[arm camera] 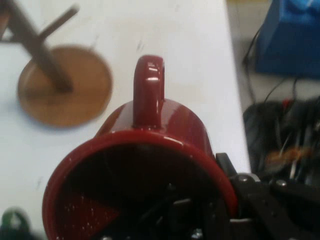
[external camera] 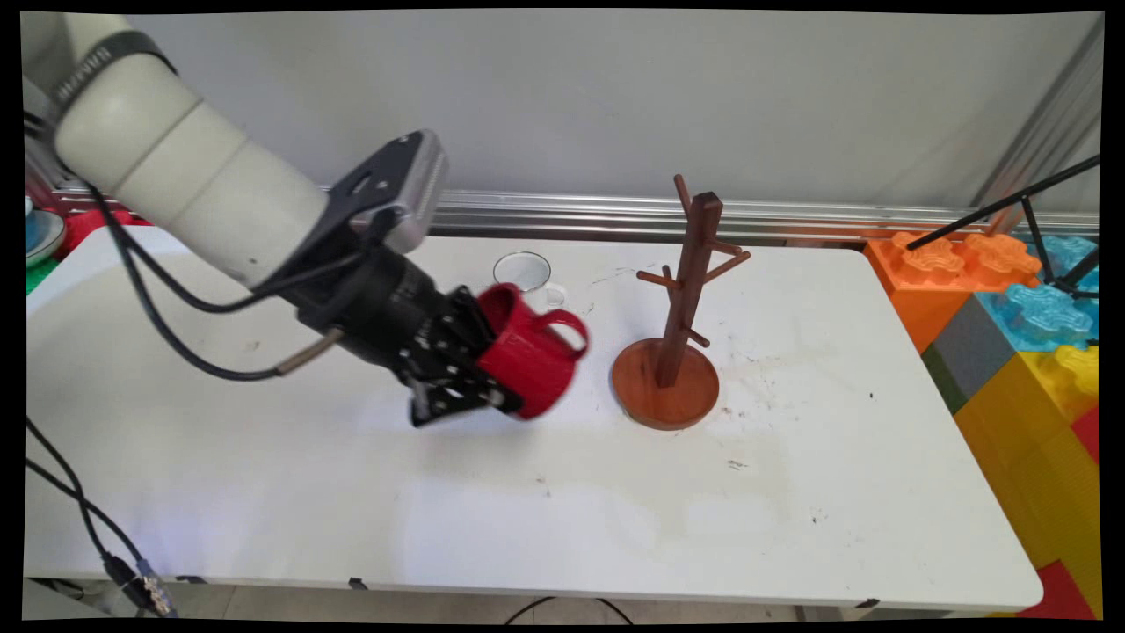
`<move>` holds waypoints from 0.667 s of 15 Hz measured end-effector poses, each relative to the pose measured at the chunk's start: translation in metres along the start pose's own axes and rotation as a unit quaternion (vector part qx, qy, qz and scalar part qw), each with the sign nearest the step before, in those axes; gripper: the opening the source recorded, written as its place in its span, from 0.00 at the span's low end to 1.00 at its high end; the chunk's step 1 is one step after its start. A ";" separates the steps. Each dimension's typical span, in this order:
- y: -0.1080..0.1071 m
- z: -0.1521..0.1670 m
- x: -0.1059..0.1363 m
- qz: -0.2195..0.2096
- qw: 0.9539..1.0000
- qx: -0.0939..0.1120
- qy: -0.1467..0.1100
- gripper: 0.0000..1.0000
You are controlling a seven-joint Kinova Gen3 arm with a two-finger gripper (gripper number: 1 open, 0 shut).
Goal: Place the picked object on the table
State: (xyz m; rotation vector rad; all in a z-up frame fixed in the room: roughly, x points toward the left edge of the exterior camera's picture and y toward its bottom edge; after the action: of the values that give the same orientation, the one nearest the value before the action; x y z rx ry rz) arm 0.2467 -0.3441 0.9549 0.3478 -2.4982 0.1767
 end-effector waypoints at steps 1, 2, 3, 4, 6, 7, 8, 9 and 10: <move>-0.002 -0.004 -0.005 0.007 1.000 0.006 -0.021 0.00; -0.004 -0.006 -0.008 0.015 0.999 0.010 -0.038 0.00; -0.006 -0.007 -0.011 0.019 0.998 0.012 -0.050 0.00; -0.009 -0.007 -0.014 0.025 0.997 0.014 -0.067 0.00; -0.012 -0.004 -0.020 0.030 0.995 0.014 -0.092 0.00; -0.013 -0.002 -0.022 0.032 0.994 0.014 -0.102 0.00; -0.015 0.001 -0.025 0.035 0.993 0.013 -0.115 0.00; -0.017 0.005 -0.028 0.037 0.991 0.011 -0.129 0.00; -0.018 0.010 -0.031 0.038 0.989 0.010 -0.143 0.00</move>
State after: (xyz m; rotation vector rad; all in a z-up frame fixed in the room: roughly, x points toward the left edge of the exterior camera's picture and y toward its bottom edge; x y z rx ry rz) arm 0.2708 -0.3566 0.9292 0.3052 -2.7962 0.1937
